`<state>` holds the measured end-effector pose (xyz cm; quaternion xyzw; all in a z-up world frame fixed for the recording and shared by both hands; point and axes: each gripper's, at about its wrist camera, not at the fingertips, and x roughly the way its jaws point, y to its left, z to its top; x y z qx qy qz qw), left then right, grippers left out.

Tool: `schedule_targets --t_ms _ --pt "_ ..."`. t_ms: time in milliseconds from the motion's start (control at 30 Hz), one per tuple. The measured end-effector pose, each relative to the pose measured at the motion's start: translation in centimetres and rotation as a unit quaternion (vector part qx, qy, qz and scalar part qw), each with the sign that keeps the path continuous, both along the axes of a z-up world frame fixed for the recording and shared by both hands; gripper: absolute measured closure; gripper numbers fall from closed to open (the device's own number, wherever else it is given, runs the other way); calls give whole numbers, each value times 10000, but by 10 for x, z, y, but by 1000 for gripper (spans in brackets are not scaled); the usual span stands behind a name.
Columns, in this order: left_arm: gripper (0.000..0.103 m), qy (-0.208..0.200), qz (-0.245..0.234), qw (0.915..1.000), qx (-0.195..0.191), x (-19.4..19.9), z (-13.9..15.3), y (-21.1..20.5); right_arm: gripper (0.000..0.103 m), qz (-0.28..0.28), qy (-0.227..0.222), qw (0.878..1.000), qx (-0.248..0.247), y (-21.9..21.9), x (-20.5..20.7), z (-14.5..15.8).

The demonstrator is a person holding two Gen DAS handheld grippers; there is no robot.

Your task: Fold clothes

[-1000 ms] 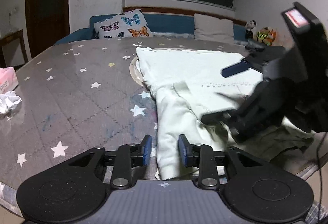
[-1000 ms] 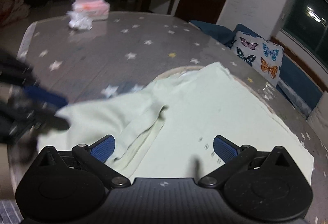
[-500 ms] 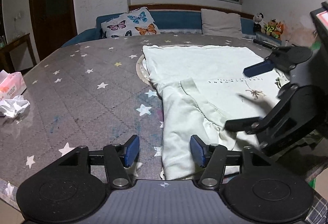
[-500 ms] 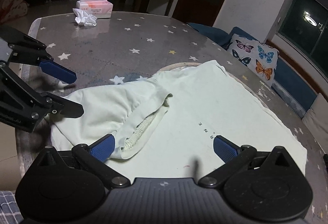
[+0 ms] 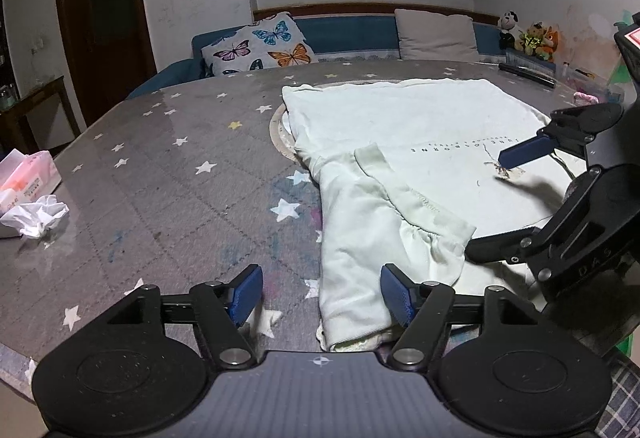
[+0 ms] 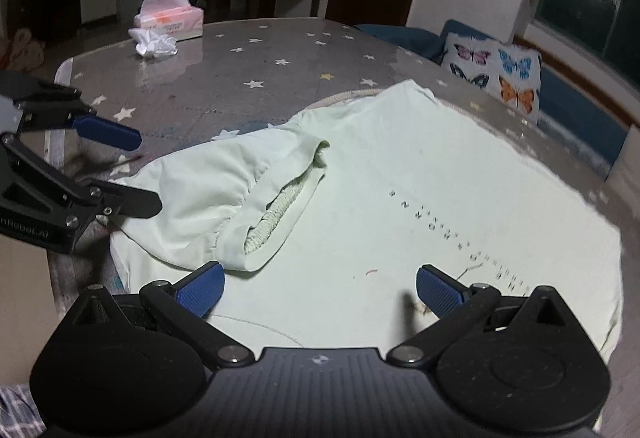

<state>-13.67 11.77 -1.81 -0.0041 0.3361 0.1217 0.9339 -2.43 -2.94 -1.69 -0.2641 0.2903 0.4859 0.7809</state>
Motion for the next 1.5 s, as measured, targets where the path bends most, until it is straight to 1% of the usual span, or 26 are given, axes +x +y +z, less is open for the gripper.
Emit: schedule_targets --t_ms 100,233,400,433,533,633,767,900,967,1033,1067,1100,1133,1200,1267,1367,1400,1433,1500 --pt "30 23 24 10000 16 0 -1 0 0 -78 217 9997 89 -3 4 -2" --pt "30 34 32 10000 47 0 -1 -1 0 -159 394 9989 189 -8 7 -4" --pt "30 -77 -145 9995 272 -5 8 -7 0 -231 571 9977 282 -12 10 -5" --pt "30 -123 -231 9991 326 -7 12 -9 0 -233 574 9977 279 -14 9 -5" --pt "30 -221 -575 9970 474 -14 20 -17 0 -309 535 9978 239 -38 6 2" --pt "30 -258 -1000 9928 600 -20 25 -27 0 -384 497 9978 199 -62 3 8" --pt "30 -206 -1540 9855 688 -21 25 -38 0 -485 446 9977 146 -94 -1 17" --pt "31 -92 -1933 9780 776 -19 21 -45 0 -596 392 9974 84 -126 -5 26" --pt "33 -13 -2063 9752 801 -16 18 -47 0 -737 334 9967 -15 -143 -9 26" --pt "37 97 -2166 9729 804 -12 15 -46 3 -867 275 9958 -107 -157 -12 26" --pt "38 144 -2208 9720 794 -11 14 -46 6 -926 275 9952 -152 -163 -12 25" --pt "41 190 -2249 9710 783 -10 13 -45 11 -962 295 9948 -177 -167 -13 24" --pt "42 235 -2290 9701 771 -9 12 -44 13 -942 284 9949 -204 -169 -14 23" --pt "42 287 -2389 9674 793 -9 12 -44 19 -904 261 9952 -259 -172 -16 22" --pt "42 344 -2473 9648 828 -9 11 -43 22 -866 238 9955 -313 -174 -19 22" --pt "42 433 -2564 9618 853 -8 10 -41 29 -844 257 9955 -347 -175 -16 21" --pt "42 476 -2570 9614 858 -7 8 -40 30 -842 269 9955 -352 -175 -15 21" --pt "45 520 -2572 9611 864 -5 7 -39 31 -839 282 9954 -357 -174 -13 21" --pt "47 567 -2620 9600 808 -2 5 -37 39 -834 307 9954 -367 -174 -10 21"
